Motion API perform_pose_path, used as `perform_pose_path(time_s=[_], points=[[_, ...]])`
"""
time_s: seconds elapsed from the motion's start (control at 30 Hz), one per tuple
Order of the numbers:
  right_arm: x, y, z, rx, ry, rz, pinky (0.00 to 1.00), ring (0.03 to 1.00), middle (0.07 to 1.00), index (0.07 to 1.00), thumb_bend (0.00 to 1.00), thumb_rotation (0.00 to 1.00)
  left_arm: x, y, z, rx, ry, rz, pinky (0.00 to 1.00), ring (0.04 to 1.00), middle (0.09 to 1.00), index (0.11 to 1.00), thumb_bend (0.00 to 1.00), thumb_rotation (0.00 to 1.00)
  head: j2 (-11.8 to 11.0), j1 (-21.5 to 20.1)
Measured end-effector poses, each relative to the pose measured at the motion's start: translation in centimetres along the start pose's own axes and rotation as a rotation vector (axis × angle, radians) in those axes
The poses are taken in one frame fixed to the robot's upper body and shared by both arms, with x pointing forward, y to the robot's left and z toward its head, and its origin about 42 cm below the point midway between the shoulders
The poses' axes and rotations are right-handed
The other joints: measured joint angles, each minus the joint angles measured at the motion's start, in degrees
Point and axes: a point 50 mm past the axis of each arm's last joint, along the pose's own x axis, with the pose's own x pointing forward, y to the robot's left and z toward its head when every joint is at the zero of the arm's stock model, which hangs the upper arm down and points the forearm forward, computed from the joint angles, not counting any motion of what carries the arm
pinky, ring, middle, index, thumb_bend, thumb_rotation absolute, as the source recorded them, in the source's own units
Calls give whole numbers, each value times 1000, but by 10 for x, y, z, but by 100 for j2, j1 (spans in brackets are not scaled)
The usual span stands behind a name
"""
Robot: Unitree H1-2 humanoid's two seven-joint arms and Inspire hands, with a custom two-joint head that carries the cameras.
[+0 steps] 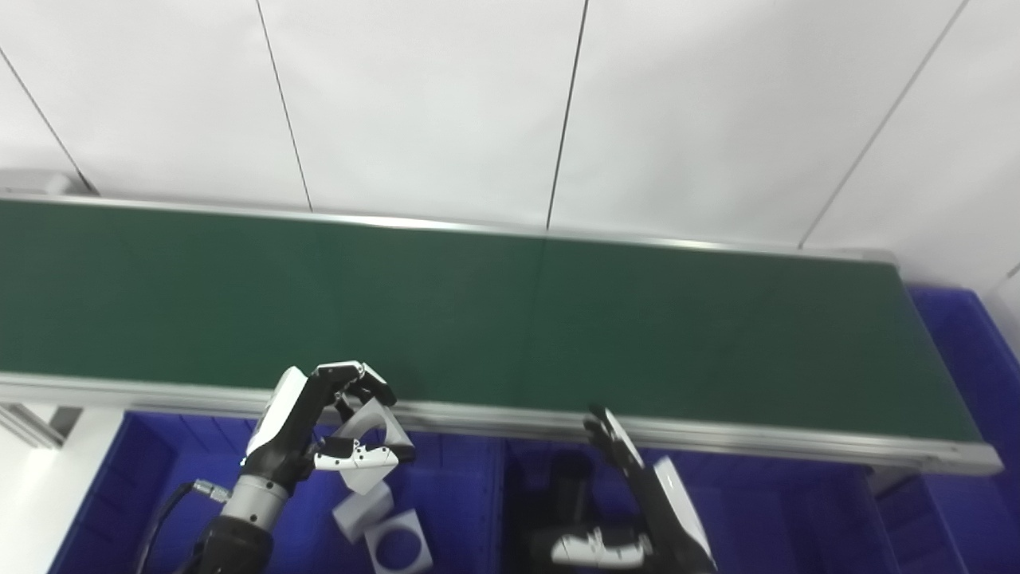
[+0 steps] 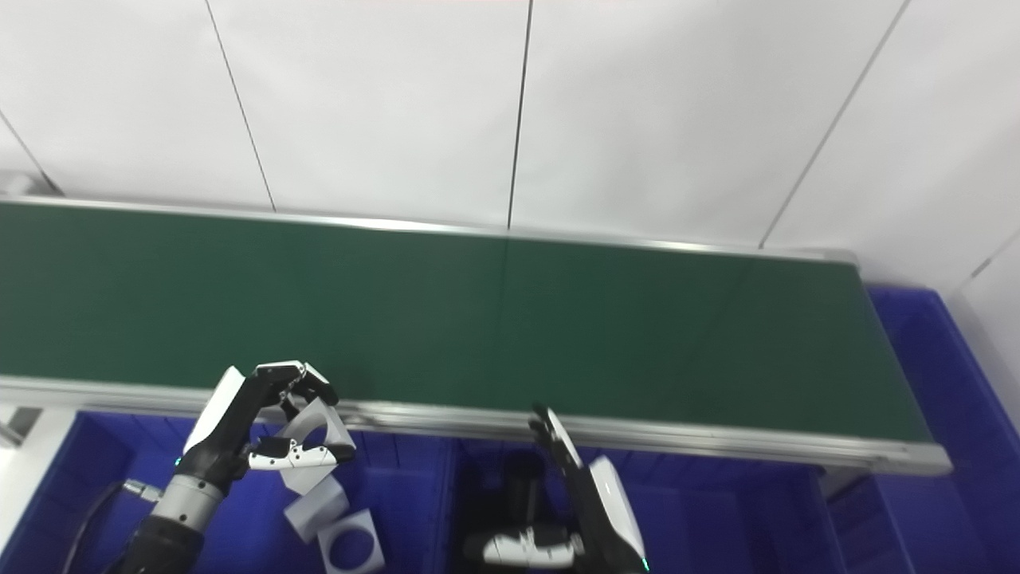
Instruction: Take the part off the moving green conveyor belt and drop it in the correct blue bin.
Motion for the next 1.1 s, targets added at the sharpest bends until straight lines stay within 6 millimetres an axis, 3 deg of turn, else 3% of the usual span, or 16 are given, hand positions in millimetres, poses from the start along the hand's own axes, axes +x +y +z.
perform_pose_path(time_s=[0.3, 0.73, 0.77, 0.8, 0.83, 0.87, 0.9, 1.1], points=[[-1, -3, 8, -16, 2, -5, 854, 890, 901, 961, 881, 246, -6, -6, 0, 63, 25, -134, 284, 435, 514, 467, 493, 0, 237, 211], [-1, -7, 13, -25, 32, 2, 836, 886, 908, 964, 888, 254, -1, -10, 10, 199, 199, -422, 466, 445, 536, 498, 494, 0, 360, 264], [-1, -7, 14, -29, 37, 5, 836, 888, 911, 965, 889, 255, 0, -10, 11, 217, 219, -460, 497, 527, 525, 495, 504, 0, 360, 272], [-1, -7, 14, -31, 38, 8, 834, 888, 912, 965, 893, 251, 1, -10, 11, 232, 233, -492, 525, 592, 637, 497, 506, 26, 360, 272], [-2, -8, 15, -33, 39, 10, 847, 898, 921, 971, 893, 257, 1, -9, 11, 245, 245, -517, 576, 677, 737, 660, 605, 57, 360, 272], [-2, -9, 15, -34, 43, 12, 860, 913, 932, 977, 899, 250, 1, -7, 11, 249, 258, -528, 625, 741, 798, 755, 692, 106, 343, 264], [-2, -10, 16, -34, 55, 16, 860, 923, 942, 983, 907, 239, 1, -6, 10, 247, 270, -531, 656, 773, 824, 796, 754, 132, 343, 264], [-3, -11, 16, -33, 79, 52, 864, 954, 981, 1000, 931, 243, 3, 2, 11, 62, 258, -523, 732, 844, 866, 850, 892, 198, 352, 237]])
